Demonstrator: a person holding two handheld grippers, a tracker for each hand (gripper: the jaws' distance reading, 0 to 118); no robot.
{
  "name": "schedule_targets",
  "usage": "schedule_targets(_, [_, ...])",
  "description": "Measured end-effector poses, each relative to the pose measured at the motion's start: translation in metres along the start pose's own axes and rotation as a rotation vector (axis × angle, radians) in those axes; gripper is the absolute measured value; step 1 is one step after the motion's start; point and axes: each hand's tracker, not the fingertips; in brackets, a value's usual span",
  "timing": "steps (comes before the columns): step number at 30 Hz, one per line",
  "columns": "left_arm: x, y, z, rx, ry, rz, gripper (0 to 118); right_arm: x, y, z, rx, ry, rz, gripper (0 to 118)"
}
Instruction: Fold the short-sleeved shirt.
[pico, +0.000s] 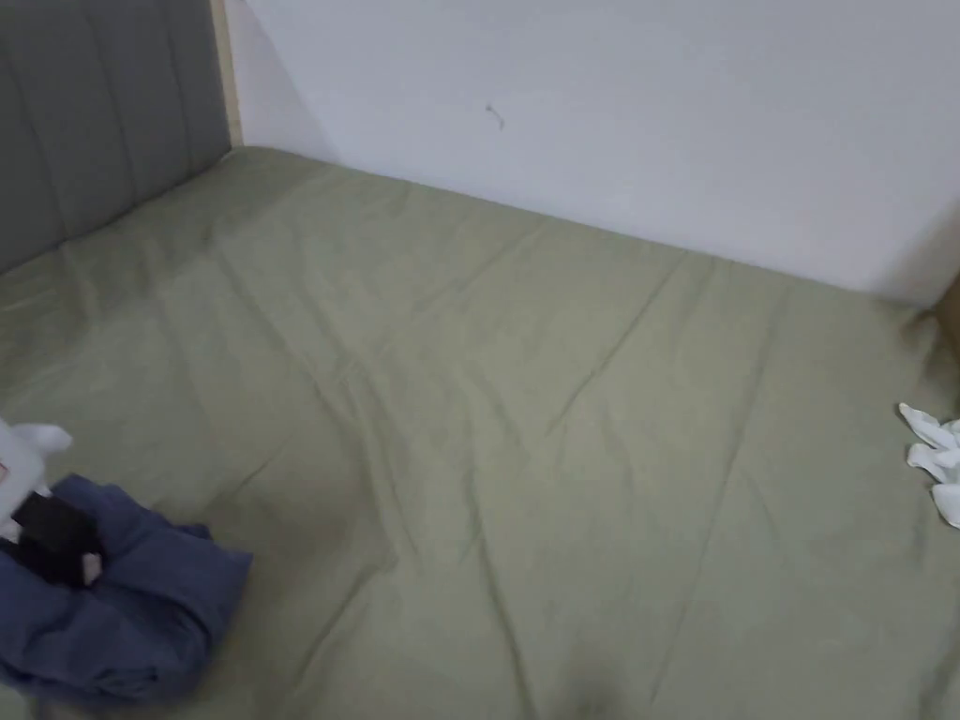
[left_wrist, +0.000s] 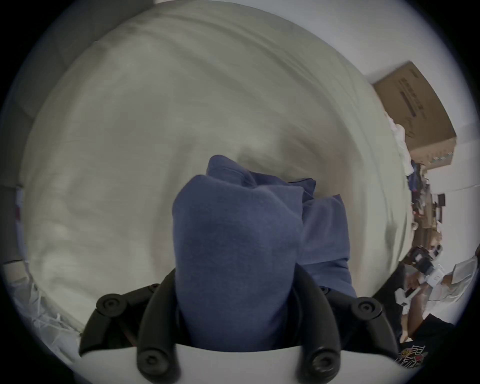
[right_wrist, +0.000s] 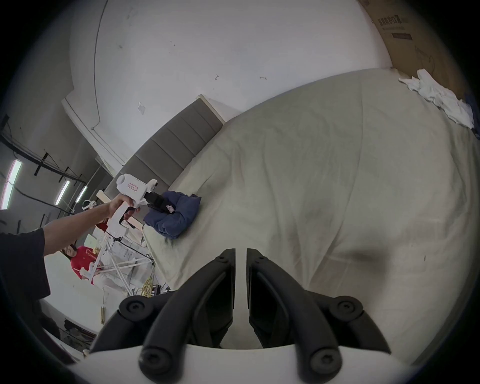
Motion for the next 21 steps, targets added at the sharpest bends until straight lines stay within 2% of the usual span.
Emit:
schedule_targets(4, [-0.060, -0.003, 0.022, -0.051, 0.114, 0.087, 44, -0.008, 0.004, 0.001, 0.001, -0.010, 0.042, 11])
schedule_targets(7, [-0.091, -0.014, 0.023, -0.076, 0.183, 0.104, 44, -0.018, 0.001, 0.004, 0.003, -0.032, 0.079, 11])
schedule_targets(10, [-0.110, -0.026, 0.014, -0.023, 0.102, 0.179, 45, -0.024, -0.002, 0.007, 0.008, -0.031, 0.077, 11])
schedule_targets(11, [-0.114, -0.030, 0.010, 0.005, 0.117, 0.205, 46, -0.025, -0.003, 0.007, 0.007, -0.028, 0.077, 11])
schedule_targets(13, [-0.110, -0.040, -0.002, 0.086, 0.128, 0.277, 52, -0.028, -0.005, 0.006, 0.006, -0.027, 0.076, 11])
schedule_targets(15, [-0.105, -0.049, 0.000, 0.151, 0.123, 0.287, 58, -0.028, -0.007, 0.005, 0.016, -0.019, 0.069, 11])
schedule_targets(17, [-0.106, -0.051, 0.004, 0.173, 0.158, 0.256, 74, -0.029, -0.006, 0.003, 0.013, -0.019, 0.048, 11])
schedule_targets(19, [-0.091, -0.051, 0.015, 0.170, 0.278, 0.223, 76, -0.032, -0.002, 0.009, 0.016, -0.013, 0.053, 11])
schedule_targets(21, [-0.079, -0.047, 0.032, 0.183, 0.417, 0.160, 80, -0.039, 0.007, 0.023, 0.044, -0.040, 0.127, 11])
